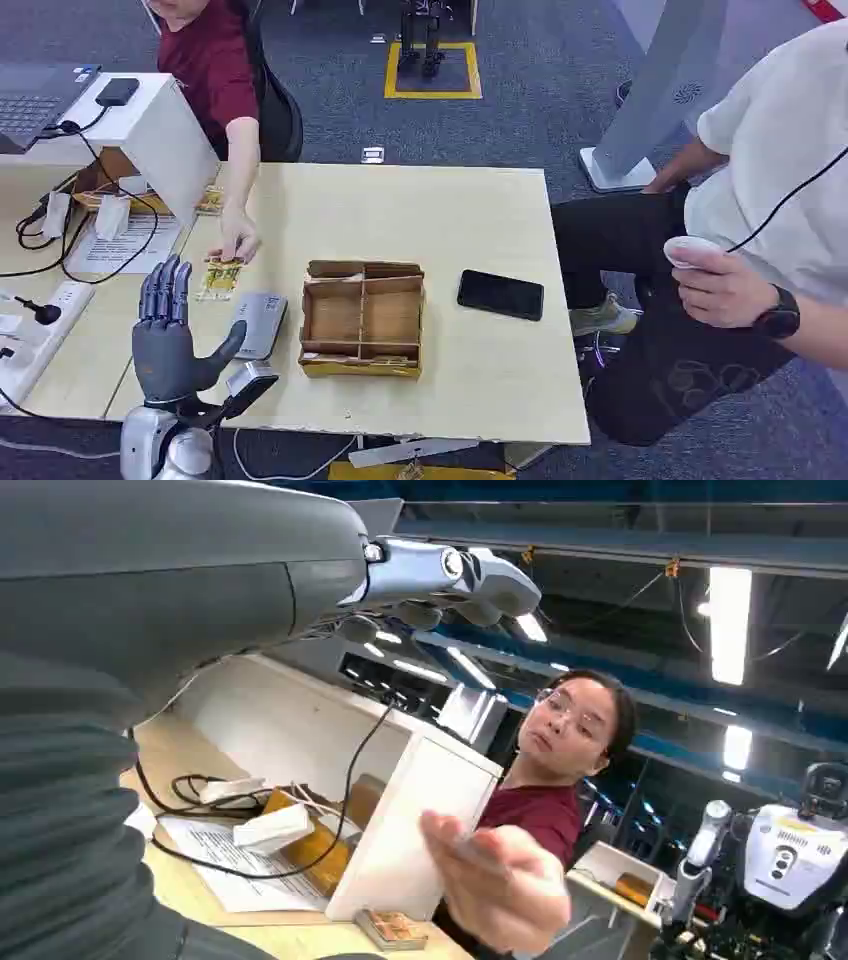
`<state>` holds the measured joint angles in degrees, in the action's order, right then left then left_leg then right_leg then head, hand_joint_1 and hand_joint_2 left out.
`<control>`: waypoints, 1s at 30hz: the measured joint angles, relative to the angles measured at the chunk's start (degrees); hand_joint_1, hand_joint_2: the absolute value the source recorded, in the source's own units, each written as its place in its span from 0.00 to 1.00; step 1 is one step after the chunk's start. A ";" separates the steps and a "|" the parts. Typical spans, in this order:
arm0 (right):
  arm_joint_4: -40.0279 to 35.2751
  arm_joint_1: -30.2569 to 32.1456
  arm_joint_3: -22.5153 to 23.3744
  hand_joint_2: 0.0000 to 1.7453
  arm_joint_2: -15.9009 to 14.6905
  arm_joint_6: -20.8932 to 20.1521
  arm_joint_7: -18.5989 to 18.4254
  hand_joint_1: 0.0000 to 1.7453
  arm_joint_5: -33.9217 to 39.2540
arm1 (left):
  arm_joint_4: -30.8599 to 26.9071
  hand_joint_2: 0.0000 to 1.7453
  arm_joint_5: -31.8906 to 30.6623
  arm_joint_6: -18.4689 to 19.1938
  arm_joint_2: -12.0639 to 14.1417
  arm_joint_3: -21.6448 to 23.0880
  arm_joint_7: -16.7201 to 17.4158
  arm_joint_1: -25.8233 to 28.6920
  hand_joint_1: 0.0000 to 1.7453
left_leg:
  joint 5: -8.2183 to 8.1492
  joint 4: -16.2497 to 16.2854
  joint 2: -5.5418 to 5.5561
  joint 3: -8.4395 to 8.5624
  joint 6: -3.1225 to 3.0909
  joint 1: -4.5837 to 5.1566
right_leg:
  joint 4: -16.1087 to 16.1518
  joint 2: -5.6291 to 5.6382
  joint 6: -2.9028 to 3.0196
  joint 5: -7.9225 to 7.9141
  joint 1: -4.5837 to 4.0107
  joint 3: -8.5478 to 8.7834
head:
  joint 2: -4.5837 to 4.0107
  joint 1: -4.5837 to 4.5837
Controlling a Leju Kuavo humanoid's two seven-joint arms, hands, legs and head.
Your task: Pass the card to the sensor for recognition and then transmit it.
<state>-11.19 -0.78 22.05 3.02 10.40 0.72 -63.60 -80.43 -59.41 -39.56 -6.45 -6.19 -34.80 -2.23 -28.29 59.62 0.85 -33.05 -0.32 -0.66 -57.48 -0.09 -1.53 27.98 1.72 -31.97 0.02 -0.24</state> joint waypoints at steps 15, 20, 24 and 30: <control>0.00 -0.08 0.00 1.00 0.11 -0.02 0.00 0.00 -0.02 | 0.00 1.00 -0.02 0.00 0.00 0.00 -0.02 0.00 0.00 | 0.00 0.00 0.00 0.00 0.00 0.00 | 0.00 0.00 0.00 0.00 0.00 0.00 | 0.00 0.00; 0.00 -0.09 0.00 1.00 0.17 0.00 0.00 0.00 -0.39 | 0.02 1.00 -0.46 0.00 0.07 0.00 0.13 0.00 1.00 | 0.00 0.00 0.00 0.00 0.00 0.00 | 0.00 0.00 0.00 0.00 0.00 0.00 | 0.00 0.00; 0.00 -0.11 0.00 1.00 0.17 0.04 0.04 0.00 -1.03 | 0.02 1.00 0.13 0.00 0.11 0.02 0.09 0.02 1.00 | 0.00 0.00 0.00 0.00 0.00 0.00 | 0.00 0.00 0.00 0.00 0.00 0.00 | 0.00 0.02; 0.00 -0.12 0.00 1.00 0.17 0.15 0.04 0.00 -1.22 | 0.02 1.00 1.90 0.00 0.13 0.02 -0.30 -0.02 1.00 | 0.00 0.00 0.00 0.00 0.00 0.00 | 0.00 0.01 0.00 0.00 0.00 0.00 | 0.00 0.00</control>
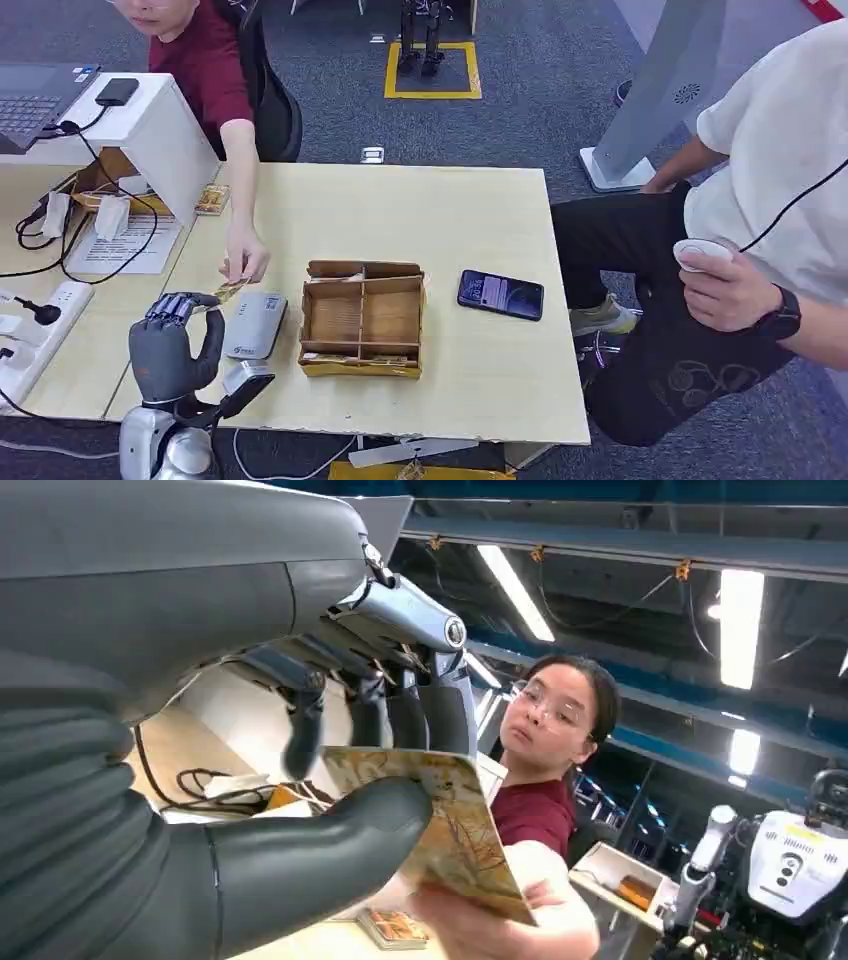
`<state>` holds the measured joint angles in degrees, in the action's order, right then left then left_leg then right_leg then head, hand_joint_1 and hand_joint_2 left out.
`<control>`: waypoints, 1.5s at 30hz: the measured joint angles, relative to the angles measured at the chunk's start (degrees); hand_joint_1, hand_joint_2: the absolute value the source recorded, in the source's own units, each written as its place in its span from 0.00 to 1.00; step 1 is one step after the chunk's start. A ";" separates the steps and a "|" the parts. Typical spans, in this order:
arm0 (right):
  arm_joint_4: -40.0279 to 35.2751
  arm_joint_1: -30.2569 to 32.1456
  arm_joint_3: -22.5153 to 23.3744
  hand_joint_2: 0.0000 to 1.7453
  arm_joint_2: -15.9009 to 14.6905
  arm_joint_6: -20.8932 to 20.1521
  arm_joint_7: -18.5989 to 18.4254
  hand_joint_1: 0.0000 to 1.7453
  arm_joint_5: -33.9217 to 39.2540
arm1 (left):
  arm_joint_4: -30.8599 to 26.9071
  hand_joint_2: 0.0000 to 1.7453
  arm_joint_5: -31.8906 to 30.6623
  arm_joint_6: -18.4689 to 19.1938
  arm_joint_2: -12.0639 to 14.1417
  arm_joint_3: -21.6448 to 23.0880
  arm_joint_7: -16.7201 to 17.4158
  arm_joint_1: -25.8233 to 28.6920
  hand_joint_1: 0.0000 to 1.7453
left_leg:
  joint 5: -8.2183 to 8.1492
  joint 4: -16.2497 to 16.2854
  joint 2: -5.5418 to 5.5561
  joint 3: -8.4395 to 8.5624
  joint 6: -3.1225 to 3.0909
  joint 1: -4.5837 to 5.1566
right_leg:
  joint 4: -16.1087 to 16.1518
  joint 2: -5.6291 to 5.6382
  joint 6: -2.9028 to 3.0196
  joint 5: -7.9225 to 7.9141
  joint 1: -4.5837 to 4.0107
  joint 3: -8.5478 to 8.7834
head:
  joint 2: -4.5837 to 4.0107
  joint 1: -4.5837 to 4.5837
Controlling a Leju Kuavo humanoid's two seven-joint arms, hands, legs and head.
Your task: Pass the card to the sensor for recognition and then transmit it.
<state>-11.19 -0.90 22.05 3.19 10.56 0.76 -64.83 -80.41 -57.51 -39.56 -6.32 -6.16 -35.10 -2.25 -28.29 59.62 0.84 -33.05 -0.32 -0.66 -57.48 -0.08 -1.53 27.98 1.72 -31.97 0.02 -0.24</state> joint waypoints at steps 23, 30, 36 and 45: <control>0.00 0.02 0.74 1.00 0.02 0.24 -0.13 0.00 0.02 | 0.13 1.00 22.04 12.31 3.37 7.97 13.03 -0.07 1.00 | 0.00 0.00 0.00 0.01 0.00 0.00 | 0.00 0.00 0.00 0.00 0.00 -0.01 | 0.00 0.00; 0.00 0.04 2.01 1.00 0.20 0.70 -0.44 0.00 -0.35 | 3.39 1.00 28.35 17.09 3.96 8.22 20.04 -2.36 1.00 | 0.03 0.00 0.00 0.00 -0.02 0.00 | 0.00 0.01 0.01 -0.01 0.00 -0.01 | 0.00 0.02; 0.00 0.04 2.21 1.00 0.35 0.92 -1.09 0.00 -0.72 | 5.95 1.00 31.44 17.44 4.15 8.04 21.57 -3.46 1.00 | 0.03 0.00 0.00 0.00 -0.02 0.00 | 0.00 0.00 0.00 -0.01 0.00 -0.01 | 0.00 0.00; 0.00 0.04 2.95 1.00 0.63 0.98 -1.42 0.00 -1.22 | 9.62 1.00 31.13 14.88 4.09 7.45 23.06 -4.98 1.00 | 0.04 0.00 0.00 0.00 0.00 0.00 | 0.00 0.00 0.00 -0.01 0.00 0.00 | 0.00 0.02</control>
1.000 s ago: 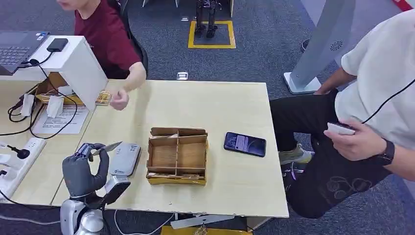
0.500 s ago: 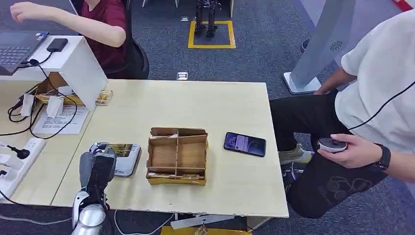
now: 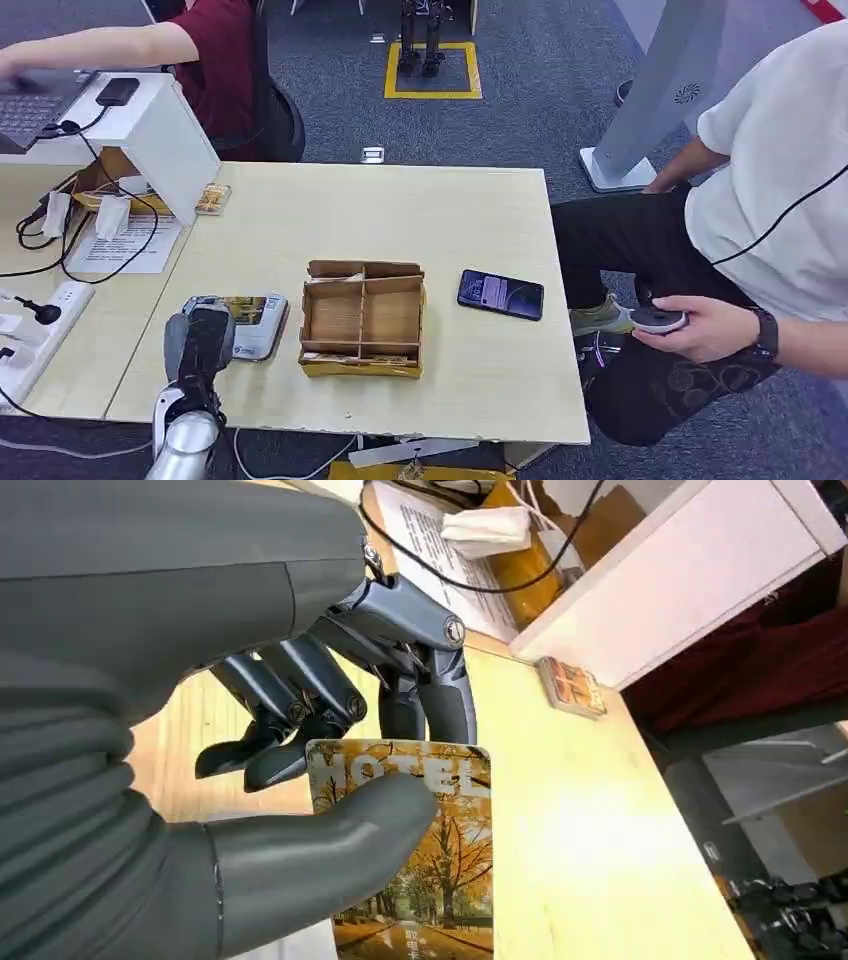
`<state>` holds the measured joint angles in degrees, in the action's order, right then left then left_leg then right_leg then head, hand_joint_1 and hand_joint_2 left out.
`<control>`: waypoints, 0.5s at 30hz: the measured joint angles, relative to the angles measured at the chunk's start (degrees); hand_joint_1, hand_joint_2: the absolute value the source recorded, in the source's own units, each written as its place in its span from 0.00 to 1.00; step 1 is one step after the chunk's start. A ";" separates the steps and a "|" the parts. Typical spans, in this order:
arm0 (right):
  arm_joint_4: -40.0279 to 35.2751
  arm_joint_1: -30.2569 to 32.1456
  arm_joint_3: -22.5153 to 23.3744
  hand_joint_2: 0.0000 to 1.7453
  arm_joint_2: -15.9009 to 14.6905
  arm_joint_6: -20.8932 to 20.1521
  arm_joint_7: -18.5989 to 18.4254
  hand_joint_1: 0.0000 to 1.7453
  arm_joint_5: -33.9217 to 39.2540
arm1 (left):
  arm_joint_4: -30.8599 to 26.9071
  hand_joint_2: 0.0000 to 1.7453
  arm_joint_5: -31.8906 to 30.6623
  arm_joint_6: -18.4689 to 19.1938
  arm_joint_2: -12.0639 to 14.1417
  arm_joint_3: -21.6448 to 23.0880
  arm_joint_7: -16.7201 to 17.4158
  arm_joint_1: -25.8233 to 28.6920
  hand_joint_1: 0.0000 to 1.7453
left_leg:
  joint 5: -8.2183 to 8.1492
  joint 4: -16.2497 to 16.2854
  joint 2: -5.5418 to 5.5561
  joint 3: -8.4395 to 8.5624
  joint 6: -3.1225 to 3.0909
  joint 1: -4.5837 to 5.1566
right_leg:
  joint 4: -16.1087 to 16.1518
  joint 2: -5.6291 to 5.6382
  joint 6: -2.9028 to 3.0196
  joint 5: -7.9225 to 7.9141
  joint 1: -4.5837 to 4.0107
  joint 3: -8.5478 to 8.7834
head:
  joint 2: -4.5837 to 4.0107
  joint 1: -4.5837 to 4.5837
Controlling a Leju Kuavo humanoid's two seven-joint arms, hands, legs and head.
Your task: Pass the card to the sensor for recognition and then transmit it.
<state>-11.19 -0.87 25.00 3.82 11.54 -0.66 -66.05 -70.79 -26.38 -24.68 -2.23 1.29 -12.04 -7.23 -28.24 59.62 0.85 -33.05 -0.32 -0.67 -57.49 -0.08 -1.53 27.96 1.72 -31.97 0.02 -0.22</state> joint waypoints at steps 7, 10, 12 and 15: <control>0.00 -0.02 0.22 1.00 0.11 -0.13 0.00 0.00 -0.89 | 5.11 1.00 -4.36 -1.72 0.26 -0.57 2.92 -2.21 1.00 | 0.00 0.00 0.00 0.00 0.00 0.00 | -0.01 0.00 0.01 0.00 0.00 0.01 | 0.00 -0.02; 0.00 -0.02 0.24 1.00 0.17 -0.15 -0.20 0.00 -1.49 | 7.95 1.00 -8.25 -3.19 0.33 -0.92 4.31 -3.39 1.00 | 0.01 0.00 0.01 0.00 0.00 0.00 | -0.01 -0.01 0.01 0.00 0.00 0.01 | 0.00 -0.02; 0.00 -0.02 0.33 1.00 0.20 -0.15 -0.20 0.00 -1.81 | 9.54 1.00 -10.24 -3.71 0.33 -1.09 4.87 -4.01 1.00 | 0.01 0.00 0.01 0.00 0.00 0.00 | -0.01 -0.01 0.01 0.00 0.00 0.01 | 0.00 0.00; 0.00 -0.04 0.42 1.00 0.20 -0.15 -0.20 0.00 -2.16 | 11.77 1.00 -11.78 -4.02 0.33 -1.35 5.18 -5.02 1.00 | 0.01 0.00 0.01 0.01 0.00 0.00 | -0.01 -0.01 0.01 0.00 0.00 0.03 | 0.00 -0.02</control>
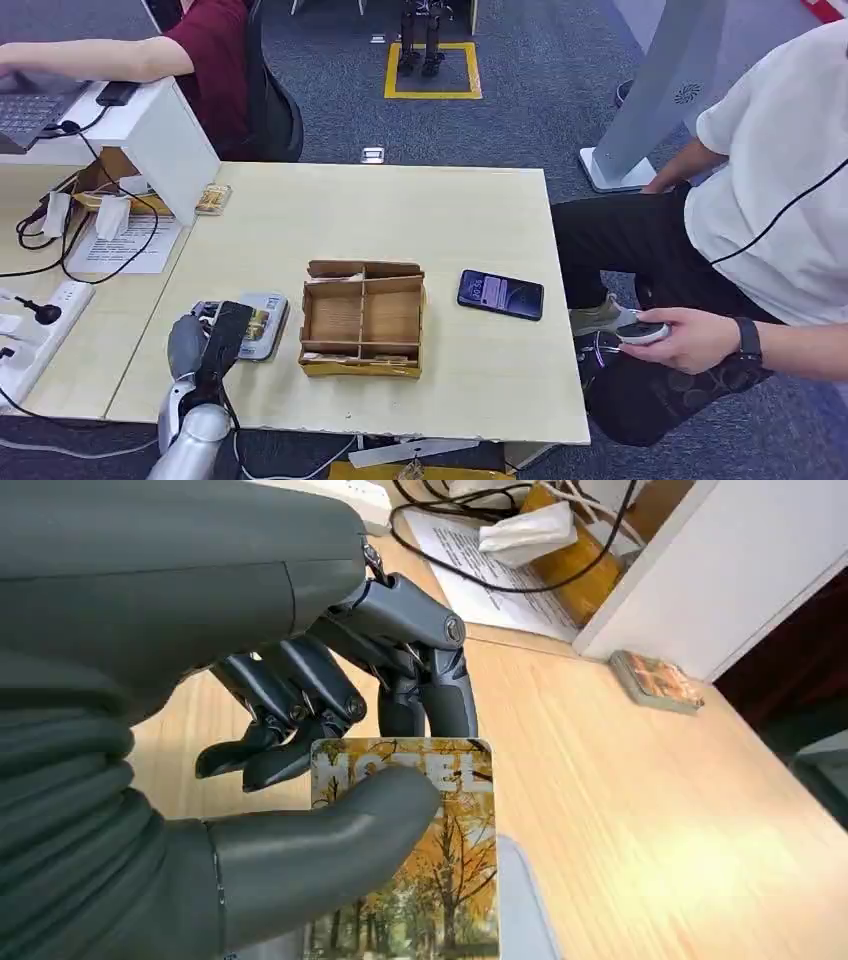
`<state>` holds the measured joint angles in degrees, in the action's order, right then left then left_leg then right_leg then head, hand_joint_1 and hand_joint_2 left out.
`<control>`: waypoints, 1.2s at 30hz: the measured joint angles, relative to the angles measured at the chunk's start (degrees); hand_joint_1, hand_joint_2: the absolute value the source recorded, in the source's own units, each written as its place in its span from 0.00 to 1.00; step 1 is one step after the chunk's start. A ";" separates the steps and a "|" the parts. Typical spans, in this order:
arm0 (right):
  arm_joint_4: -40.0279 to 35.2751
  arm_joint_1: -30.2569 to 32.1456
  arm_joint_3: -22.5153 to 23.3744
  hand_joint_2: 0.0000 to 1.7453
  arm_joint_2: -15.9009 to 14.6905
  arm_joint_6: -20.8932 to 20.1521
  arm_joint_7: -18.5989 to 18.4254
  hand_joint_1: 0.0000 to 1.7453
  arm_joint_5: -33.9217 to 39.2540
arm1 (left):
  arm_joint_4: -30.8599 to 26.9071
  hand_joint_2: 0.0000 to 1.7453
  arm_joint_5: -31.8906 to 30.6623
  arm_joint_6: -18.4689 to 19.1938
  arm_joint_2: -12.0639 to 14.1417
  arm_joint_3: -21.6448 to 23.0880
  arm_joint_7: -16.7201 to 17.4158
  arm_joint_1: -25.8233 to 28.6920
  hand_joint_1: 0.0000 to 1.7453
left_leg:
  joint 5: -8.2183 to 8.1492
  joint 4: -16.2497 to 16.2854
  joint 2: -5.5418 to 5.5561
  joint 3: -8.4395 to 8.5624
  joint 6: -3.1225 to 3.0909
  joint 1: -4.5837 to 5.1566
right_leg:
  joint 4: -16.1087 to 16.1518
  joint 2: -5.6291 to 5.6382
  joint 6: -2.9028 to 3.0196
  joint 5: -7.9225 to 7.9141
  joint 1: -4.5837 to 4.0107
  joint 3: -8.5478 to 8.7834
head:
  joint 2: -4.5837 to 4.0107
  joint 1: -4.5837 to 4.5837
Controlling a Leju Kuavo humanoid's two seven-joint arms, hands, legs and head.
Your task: Pass the card to the sensor for recognition and then transmit it.
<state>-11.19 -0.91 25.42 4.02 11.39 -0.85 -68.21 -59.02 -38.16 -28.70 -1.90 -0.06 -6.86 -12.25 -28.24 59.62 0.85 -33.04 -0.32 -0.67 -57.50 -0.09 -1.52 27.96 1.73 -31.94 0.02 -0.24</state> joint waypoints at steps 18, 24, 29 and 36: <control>0.00 -0.02 0.41 1.00 0.13 -0.81 0.48 0.00 -1.55 | 6.67 1.00 -3.76 -0.47 -0.22 -2.29 -1.45 -1.64 1.00 | 0.00 0.00 0.00 0.01 0.00 0.00 | 0.00 -0.01 0.00 0.00 0.00 0.01 | 0.00 0.02; 0.00 0.00 1.38 1.00 0.13 -0.55 0.72 0.00 -2.21 | 2.58 1.00 17.95 13.60 -1.55 -4.48 -9.34 -0.07 1.00 | 0.02 0.00 0.05 0.01 -0.03 0.01 | 0.00 -0.06 0.00 0.00 0.01 0.04 | 0.00 0.00; 0.00 0.03 1.53 1.00 0.13 0.00 0.74 0.00 -2.78 | -2.48 1.00 36.04 20.48 -2.49 -5.44 -12.43 2.04 1.00 | 0.02 0.00 0.02 0.01 -0.03 0.00 | 0.00 -0.02 0.00 0.00 0.00 0.01 | 0.00 0.02; 0.00 0.01 2.32 1.00 0.15 0.13 0.83 0.00 -3.54 | -9.13 1.00 47.63 23.04 -2.54 -5.44 -13.20 3.45 1.00 | 0.02 0.00 0.03 0.01 -0.02 -0.01 | -0.01 -0.03 0.00 0.00 -0.01 0.01 | 0.00 0.00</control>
<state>-11.19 -0.89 27.74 4.17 11.52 -0.02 -71.76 -68.15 9.47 -5.66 -4.44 -5.51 -20.07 -8.81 -28.22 59.62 0.88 -33.03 -0.34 -0.68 -57.51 -0.12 -1.52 27.96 1.72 -31.94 0.02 -0.24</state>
